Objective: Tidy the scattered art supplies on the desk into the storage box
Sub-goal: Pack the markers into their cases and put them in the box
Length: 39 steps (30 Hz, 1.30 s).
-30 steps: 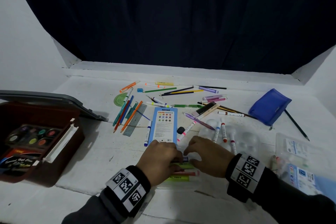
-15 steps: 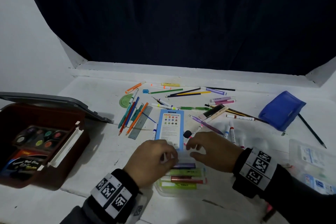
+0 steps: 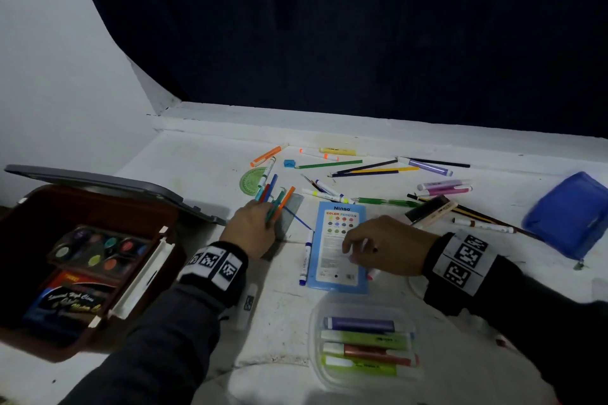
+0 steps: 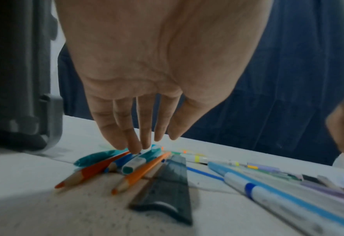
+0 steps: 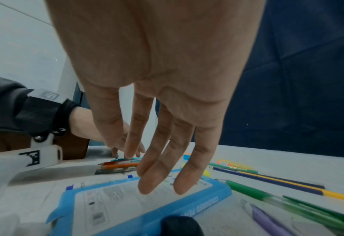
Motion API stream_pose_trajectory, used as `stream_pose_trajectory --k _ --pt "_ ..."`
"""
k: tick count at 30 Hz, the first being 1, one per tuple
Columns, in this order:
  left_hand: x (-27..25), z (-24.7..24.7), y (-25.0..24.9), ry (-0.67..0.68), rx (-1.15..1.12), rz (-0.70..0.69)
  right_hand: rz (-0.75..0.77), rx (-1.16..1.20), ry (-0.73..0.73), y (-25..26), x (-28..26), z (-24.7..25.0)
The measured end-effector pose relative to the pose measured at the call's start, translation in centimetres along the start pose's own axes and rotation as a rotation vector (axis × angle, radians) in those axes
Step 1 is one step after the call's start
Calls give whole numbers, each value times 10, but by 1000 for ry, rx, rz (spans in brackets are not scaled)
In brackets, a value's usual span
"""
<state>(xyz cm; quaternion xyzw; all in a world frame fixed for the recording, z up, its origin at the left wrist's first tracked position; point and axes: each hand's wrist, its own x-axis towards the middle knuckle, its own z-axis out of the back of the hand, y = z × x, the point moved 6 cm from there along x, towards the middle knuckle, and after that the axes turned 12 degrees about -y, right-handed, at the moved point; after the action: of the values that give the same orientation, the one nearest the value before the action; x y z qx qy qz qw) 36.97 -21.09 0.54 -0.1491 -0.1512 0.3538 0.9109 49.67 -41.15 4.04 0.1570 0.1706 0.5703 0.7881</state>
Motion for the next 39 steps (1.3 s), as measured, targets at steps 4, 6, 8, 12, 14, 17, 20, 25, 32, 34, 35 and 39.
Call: stream_pose_trajectory --k 4,6,8,12,14,17,20,25,32,34,35,39 --pt "16 -17 6 67 123 8 -15 -70 42 -3 15 -10" --pt "21 -20 8 67 141 6 -19 -91 80 -4 18 -15" --pt "24 -21 10 58 147 10 -20 -108 99 -4 19 -17" --pt "27 -20 14 64 131 40 -36 -94 103 -6 17 -19" --pt "27 -19 14 69 120 57 -32 -109 100 -5 13 -20" --pt "25 -16 13 29 85 79 -53 -46 89 -6 6 -22" --pt "23 -13 10 13 93 84 -69 -10 76 -9 2 -24" --pt "21 -8 3 55 98 81 -93 20 62 -11 -7 -29" --pt "-13 25 -14 -25 -190 150 -67 68 -68 -13 -43 -15" --pt "-34 31 -23 -23 -350 135 -49 116 -131 -16 -58 -13" --pt "-46 32 -29 4 -469 126 -43 122 -155 -18 -65 -13" --pt "-91 42 -59 68 -870 85 -33 131 -188 -22 -94 -17"
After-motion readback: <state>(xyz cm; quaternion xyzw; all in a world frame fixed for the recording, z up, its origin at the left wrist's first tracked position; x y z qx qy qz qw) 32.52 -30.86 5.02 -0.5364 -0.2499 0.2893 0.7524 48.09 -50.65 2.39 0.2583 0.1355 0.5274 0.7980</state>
